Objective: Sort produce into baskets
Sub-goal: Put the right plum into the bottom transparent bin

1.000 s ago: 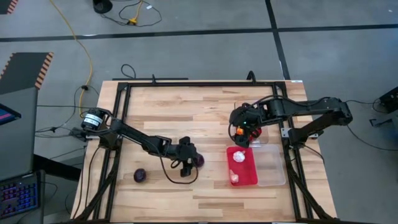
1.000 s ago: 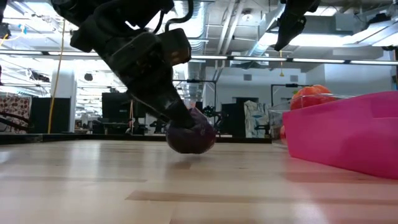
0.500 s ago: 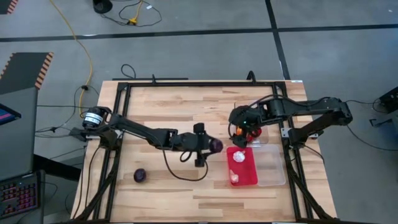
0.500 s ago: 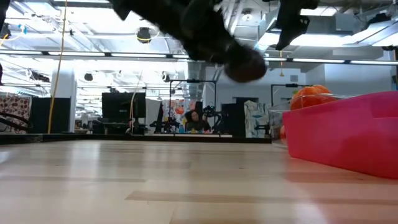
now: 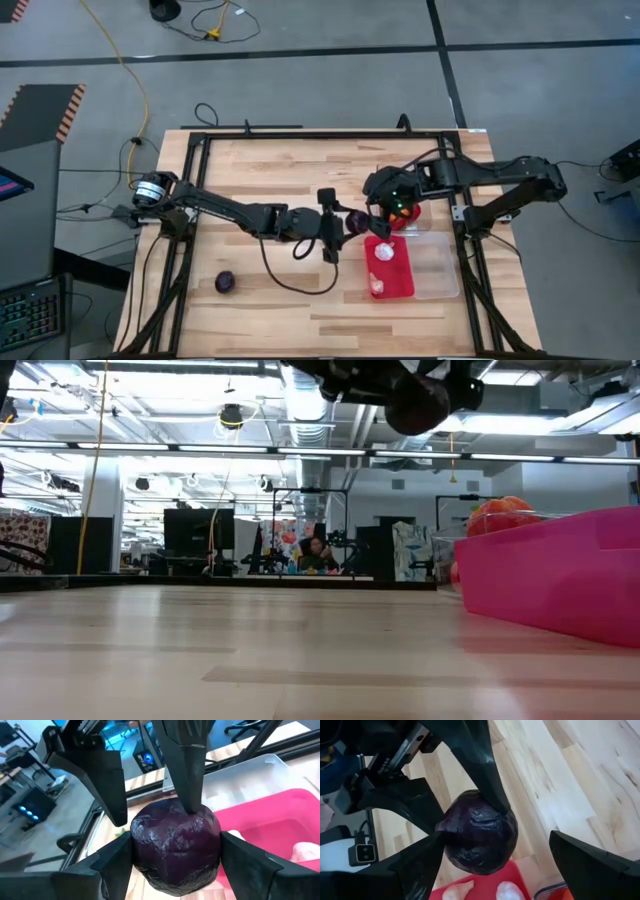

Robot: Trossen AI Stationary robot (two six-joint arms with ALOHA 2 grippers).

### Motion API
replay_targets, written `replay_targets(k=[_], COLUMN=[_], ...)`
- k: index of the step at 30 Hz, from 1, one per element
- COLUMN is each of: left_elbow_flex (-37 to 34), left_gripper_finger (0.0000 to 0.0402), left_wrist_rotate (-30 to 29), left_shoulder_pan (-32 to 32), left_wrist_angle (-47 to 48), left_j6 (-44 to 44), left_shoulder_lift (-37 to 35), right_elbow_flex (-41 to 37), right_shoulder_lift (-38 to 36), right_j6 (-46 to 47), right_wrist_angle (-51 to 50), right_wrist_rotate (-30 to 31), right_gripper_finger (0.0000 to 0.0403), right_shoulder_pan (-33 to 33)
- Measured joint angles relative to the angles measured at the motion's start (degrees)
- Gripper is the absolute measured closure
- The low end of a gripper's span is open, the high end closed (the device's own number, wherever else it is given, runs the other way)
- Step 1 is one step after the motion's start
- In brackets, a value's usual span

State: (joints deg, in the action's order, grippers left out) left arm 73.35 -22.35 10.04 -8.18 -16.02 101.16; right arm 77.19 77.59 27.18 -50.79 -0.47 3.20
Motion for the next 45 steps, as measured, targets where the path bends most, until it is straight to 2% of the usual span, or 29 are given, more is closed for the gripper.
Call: replay_targets(k=[6,14,20,25,33,45], left_elbow_flex=[0.85,1.32,1.3,1.3,1.28,1.23], left_gripper_finger=[0.0149,0.0149,0.0149,0.0149,0.0149,0.0143], left_wrist_rotate=[-2.87,-3.23,-3.19,-3.06,-2.99,-3.04], left_shoulder_pan=[0.85,0.88,0.94,0.94,0.94,0.94], left_wrist_angle=[0.14,-3.16,-5.17,-4.47,-4.57,-4.69], left_j6=[-2.57,-4.35,-5.43,-5.43,-4.73,-4.89], left_shoulder_lift=[0.0,-0.04,-0.04,-0.04,-0.04,-0.04], right_elbow_flex=[0.0,-0.02,-0.02,-0.02,-0.02,-0.02], right_shoulder_lift=[-0.05,0.08,0.04,0.04,0.04,0.04], right_j6=[0.0,-0.17,-0.17,-0.17,-0.06,-0.26], right_wrist_angle=[0.5,1.0,3.2,3.4,3.23,3.24], right_wrist_rotate=[-2.36,-8.75,-9.97,-9.94,-9.94,-9.94], right_gripper_finger=[0.0017,0.0017,0.0018,0.004,0.0106,0.0114], right_shoulder_pan=[0.02,0.02,0.02,0.02,0.02,0.02])
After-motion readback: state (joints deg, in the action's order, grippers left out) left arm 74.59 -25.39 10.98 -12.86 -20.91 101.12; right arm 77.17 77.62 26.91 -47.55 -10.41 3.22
